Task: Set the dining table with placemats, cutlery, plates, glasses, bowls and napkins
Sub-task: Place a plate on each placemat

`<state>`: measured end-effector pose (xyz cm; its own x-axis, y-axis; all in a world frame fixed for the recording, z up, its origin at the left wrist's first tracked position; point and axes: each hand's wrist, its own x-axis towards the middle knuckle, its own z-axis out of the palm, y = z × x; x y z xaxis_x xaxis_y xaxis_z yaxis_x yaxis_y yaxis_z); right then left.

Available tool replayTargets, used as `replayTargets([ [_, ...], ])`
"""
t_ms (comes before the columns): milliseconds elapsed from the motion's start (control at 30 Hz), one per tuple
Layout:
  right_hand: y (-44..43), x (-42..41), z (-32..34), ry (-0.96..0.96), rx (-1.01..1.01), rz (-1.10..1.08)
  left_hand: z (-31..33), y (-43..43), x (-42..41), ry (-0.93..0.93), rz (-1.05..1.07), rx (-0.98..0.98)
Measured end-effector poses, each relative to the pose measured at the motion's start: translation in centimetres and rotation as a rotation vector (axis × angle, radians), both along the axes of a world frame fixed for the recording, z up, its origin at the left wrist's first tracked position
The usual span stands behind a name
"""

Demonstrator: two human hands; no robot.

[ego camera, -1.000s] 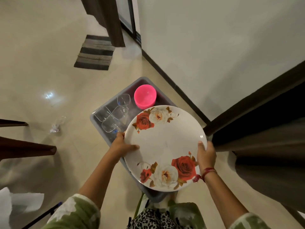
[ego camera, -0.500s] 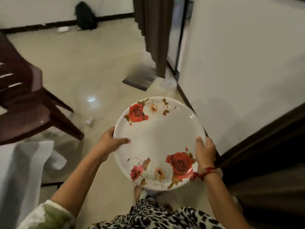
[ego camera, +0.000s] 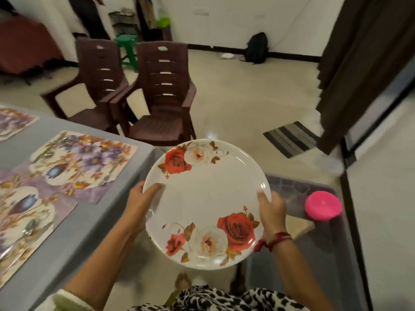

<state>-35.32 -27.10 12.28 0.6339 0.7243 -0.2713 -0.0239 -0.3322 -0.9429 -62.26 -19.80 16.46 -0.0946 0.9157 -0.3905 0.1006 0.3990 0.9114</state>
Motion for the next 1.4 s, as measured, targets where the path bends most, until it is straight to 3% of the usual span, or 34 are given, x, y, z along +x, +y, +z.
replayTargets([
  [167, 5.8, -5.2, 0.2, 0.096, -0.037, 0.191, 0.4, 1.9, -5.7, -0.202, 0.303, 0.044],
  [533, 19.8, -16.2, 1.2, 0.193, -0.059, 0.389, 0.0, 9.7, -17.4, -0.136, 0.508, 0.038],
  [667, 23.3, -18.5, 2.1, 0.193, -0.044, 0.47, -0.2, 11.0, -19.6, -0.195, 0.594, 0.037],
  [1033, 32.5, -19.4, 1.4, 0.19, -0.107, 0.598, -1.3, 15.9, -19.4, -0.316, 0.758, 0.107],
  [1400, 51.4, -14.5, 0.7, 0.106, -0.072, 0.747, -2.3, 30.3, -11.3, -0.163, 0.952, 0.066],
])
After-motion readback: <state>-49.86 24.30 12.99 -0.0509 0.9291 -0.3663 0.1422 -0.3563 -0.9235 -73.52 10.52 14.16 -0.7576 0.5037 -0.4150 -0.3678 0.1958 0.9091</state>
